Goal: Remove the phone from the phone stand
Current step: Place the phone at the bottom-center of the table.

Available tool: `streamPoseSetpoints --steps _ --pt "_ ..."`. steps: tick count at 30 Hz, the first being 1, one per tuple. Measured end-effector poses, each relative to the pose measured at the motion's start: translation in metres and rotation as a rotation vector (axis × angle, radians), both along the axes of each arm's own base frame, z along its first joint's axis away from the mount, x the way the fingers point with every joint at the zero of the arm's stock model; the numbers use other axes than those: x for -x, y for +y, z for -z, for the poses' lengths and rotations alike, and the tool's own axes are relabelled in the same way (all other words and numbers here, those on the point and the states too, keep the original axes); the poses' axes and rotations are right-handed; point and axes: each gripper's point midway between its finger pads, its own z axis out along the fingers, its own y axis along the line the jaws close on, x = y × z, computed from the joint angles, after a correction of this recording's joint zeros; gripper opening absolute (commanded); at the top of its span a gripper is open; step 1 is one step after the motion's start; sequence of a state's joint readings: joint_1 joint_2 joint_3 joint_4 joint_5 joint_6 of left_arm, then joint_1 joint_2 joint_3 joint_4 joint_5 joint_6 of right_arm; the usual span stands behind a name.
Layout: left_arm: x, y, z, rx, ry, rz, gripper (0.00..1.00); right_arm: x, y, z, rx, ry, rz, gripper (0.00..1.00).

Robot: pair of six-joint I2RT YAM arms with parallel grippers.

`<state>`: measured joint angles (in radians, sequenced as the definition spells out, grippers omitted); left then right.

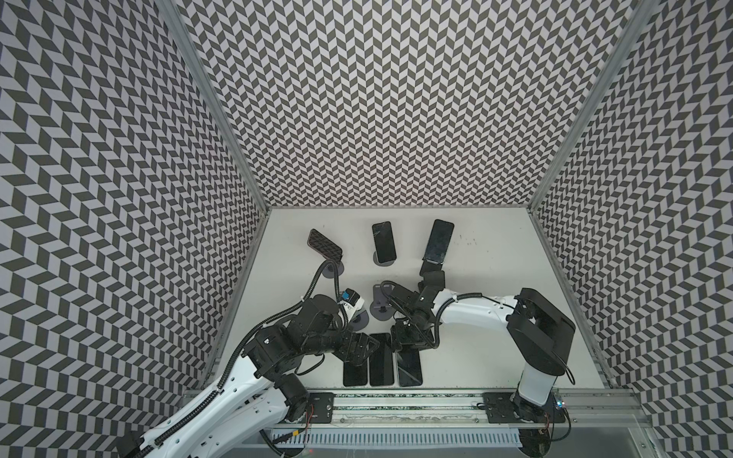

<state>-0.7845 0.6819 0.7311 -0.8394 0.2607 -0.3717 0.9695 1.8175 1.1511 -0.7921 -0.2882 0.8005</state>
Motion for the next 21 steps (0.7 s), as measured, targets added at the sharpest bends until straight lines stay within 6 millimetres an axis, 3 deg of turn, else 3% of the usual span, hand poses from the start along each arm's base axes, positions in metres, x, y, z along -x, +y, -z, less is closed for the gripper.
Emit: streamPoseSetpoints --steps 21 --pt "-0.0033 0.0038 -0.0037 0.012 -0.013 -0.022 1.0 -0.0015 0.002 -0.0007 -0.024 0.01 0.019 0.65"
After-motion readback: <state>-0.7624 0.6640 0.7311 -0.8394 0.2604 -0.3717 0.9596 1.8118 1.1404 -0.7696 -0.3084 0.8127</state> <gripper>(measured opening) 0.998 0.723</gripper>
